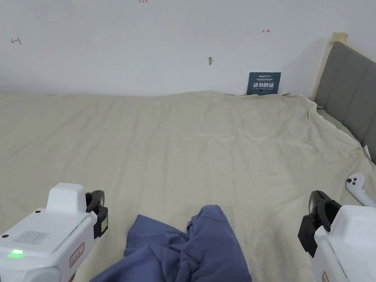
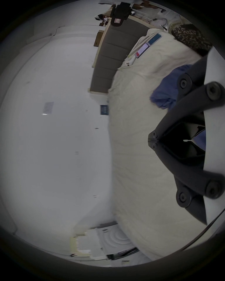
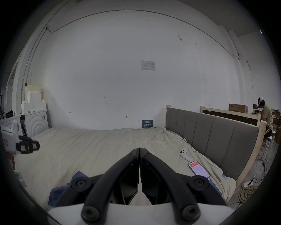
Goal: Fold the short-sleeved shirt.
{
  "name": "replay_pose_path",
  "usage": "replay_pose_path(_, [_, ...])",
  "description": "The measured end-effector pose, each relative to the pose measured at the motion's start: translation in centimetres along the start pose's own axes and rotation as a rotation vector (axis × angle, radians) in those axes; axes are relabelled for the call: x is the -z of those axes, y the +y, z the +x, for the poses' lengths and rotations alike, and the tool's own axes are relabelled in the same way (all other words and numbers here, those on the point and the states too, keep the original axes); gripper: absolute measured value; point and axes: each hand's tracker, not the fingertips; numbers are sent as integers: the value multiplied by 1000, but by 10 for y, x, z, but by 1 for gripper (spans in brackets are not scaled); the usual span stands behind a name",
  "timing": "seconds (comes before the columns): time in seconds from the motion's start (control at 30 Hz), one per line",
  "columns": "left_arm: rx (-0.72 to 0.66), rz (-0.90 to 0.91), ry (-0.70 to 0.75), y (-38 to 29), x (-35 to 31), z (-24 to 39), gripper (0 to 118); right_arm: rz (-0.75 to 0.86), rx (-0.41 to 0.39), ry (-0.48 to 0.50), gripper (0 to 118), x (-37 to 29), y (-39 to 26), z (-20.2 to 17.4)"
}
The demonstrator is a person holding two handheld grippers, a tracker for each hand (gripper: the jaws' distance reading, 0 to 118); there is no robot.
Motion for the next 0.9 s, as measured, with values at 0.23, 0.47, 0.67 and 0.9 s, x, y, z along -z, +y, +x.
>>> replay_pose_path(0.23, [-133,-283,14,-38,31,-17,0,-12,3,3,0,1,-4,-2])
replay_pose_path(0.47, [-193,-505,24,-95,46,-29,16,-40,1,13,0,3,-8,-11])
replay_pose_path(0.67, [-232,-622,72,-132,54,-31,92,-63,4,22,0,8,-15,-15])
replay_pose_path(0.9, [-175,-645,103,-156,66,-17,87,-97,2,37,0,12,-24,-21])
